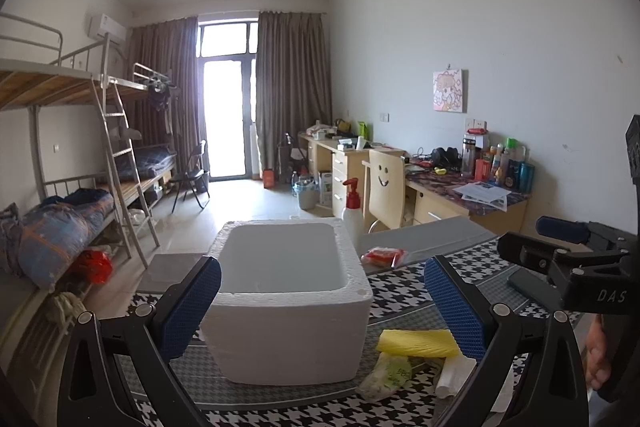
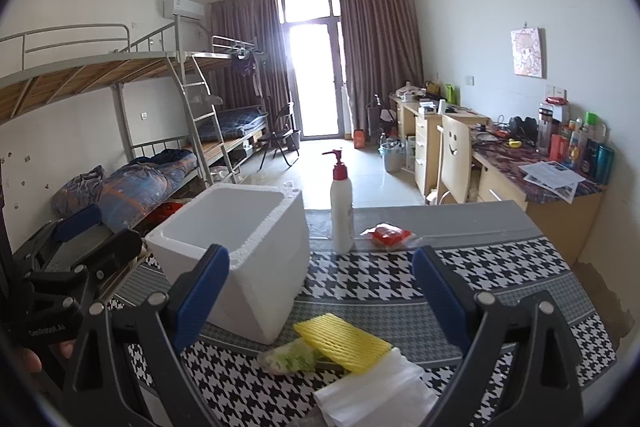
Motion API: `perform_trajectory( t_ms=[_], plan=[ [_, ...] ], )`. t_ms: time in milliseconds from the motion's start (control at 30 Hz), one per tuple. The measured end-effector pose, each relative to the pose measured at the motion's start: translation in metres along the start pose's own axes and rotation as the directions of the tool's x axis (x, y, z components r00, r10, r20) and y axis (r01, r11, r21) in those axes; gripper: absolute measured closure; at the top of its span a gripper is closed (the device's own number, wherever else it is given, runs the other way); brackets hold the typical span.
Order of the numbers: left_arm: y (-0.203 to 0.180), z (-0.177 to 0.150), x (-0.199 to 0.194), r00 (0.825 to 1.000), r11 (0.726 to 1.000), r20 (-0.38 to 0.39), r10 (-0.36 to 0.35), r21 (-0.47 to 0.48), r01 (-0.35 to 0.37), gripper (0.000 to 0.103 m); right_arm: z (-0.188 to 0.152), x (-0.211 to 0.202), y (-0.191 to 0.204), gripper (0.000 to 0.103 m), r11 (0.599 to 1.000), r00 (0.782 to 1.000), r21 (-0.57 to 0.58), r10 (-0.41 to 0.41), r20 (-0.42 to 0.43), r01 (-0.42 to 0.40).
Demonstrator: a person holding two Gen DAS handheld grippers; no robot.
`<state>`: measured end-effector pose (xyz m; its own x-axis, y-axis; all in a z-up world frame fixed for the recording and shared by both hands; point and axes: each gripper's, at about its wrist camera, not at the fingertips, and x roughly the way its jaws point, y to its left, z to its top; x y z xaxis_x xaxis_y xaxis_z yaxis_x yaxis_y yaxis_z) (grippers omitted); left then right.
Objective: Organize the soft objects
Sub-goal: 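Bring both tools back to the yellow sponge and tissues on the table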
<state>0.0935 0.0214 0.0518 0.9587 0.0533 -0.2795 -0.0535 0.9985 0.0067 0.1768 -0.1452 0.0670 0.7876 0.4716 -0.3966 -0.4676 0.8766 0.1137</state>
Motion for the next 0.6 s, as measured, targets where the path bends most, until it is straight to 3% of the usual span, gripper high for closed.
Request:
perform_trajectory(
  t_ms=[600],
  plan=[
    [-0.023, -0.022, 0.013, 0.997, 0.997, -0.029, -0.071, -0.005, 0.071, 0.001, -0.024, -0.001, -0.021, 0.008, 0.997, 0.996, 0.037, -0.064, -0.060, 0.067]
  ],
)
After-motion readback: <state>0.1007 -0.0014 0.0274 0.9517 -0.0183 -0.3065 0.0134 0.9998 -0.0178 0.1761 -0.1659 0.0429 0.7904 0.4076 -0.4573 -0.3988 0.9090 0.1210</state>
